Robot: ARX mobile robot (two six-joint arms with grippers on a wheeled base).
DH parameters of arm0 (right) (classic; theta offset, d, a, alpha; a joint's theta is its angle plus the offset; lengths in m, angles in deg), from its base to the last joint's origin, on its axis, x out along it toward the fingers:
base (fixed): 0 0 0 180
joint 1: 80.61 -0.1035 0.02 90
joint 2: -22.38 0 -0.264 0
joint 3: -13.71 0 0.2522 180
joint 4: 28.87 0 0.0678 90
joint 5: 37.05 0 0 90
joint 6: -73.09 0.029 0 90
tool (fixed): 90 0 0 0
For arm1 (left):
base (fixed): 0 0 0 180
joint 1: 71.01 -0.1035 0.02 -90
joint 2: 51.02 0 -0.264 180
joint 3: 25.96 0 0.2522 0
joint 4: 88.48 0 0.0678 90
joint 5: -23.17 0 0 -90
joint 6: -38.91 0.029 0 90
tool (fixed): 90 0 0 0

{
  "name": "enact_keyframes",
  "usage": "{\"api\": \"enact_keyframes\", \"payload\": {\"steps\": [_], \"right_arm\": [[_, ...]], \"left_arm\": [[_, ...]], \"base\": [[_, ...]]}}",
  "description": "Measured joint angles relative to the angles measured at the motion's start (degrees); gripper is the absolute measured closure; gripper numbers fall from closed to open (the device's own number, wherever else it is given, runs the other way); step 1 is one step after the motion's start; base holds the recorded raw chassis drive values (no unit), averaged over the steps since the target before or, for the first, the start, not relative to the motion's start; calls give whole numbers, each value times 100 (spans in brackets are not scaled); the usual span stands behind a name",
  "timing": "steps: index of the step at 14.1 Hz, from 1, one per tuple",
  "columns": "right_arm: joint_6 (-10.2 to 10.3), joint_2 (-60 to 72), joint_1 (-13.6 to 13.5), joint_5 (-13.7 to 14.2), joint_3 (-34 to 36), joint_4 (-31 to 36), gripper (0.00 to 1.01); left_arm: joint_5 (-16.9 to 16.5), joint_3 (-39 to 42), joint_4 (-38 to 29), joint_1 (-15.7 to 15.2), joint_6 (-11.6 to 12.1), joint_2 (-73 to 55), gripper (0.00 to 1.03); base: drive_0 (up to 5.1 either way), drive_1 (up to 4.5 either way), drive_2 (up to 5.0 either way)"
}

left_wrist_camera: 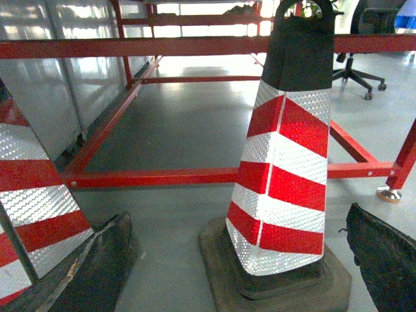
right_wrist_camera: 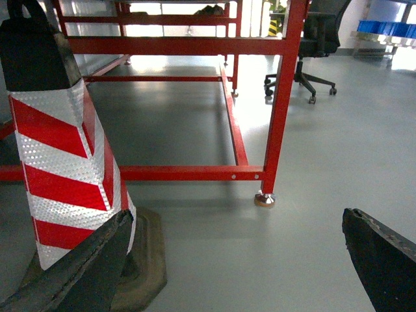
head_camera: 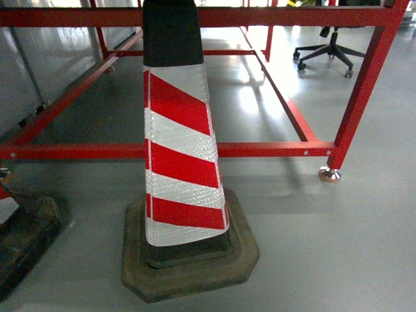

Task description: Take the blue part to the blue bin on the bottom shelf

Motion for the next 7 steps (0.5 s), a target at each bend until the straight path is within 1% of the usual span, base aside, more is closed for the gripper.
{"api": "enact_keyframes", "payload": {"steps": [7], "right_arm": [[0,0,0,0,0,-2,3]], "left_arm": [[0,0,0,0,0,0,5]], "base": [[0,0,0]]}}
